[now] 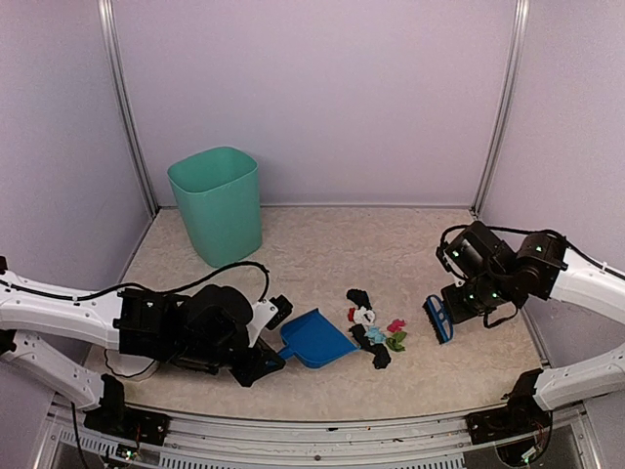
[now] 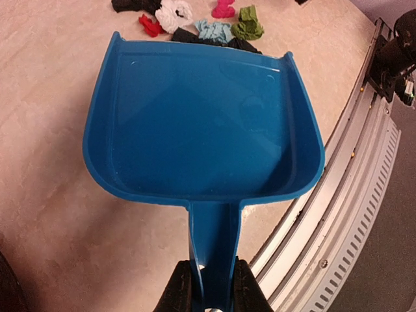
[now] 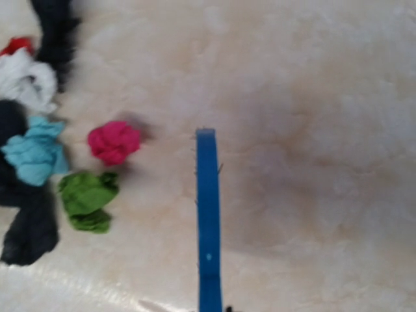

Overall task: Sweep away the paper scraps from the table
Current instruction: Sweep the paper scraps into the dustpan.

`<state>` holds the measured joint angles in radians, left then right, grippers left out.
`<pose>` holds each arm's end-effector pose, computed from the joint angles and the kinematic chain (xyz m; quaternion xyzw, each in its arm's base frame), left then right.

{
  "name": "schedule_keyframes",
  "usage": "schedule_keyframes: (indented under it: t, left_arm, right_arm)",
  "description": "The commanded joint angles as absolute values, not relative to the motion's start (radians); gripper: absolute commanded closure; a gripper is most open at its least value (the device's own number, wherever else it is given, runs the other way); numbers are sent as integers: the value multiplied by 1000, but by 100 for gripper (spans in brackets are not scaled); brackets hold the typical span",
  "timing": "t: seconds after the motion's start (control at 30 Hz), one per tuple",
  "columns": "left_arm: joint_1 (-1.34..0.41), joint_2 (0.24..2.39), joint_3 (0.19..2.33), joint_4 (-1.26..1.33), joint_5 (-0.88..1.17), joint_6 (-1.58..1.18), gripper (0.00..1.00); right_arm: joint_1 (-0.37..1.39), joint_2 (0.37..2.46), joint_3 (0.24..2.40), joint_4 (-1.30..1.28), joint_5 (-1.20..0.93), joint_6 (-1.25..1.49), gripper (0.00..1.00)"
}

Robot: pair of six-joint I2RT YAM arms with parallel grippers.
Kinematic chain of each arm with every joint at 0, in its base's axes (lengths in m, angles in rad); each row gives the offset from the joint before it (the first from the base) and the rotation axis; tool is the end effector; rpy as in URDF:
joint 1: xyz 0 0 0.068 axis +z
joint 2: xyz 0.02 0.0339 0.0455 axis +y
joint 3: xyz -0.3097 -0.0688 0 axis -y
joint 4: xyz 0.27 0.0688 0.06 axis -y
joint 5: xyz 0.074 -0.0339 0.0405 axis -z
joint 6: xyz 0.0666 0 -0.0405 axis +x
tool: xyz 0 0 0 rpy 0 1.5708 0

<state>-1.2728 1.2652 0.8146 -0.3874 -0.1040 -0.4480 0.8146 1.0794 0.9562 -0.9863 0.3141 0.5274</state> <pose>0.0917 -0.2750 0.2410 0.3566 0.8617 -0.2396 0.2701 0.1593 0.1389 0.2899 -0.1022 0.9568 0.0211 0.2715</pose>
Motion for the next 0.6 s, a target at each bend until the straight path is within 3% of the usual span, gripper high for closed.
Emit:
schedule_keyframes:
  t: [0.0, 0.57]
  left_arm:
    - [-1307, 1274, 771, -327, -98, -502, 100]
    - [-1353, 1421, 785, -249, -68, -461, 100]
  right_arm:
    - [793, 1098, 952, -986, 377, 562, 100]
    - [788, 1185, 994, -919, 395, 552, 100]
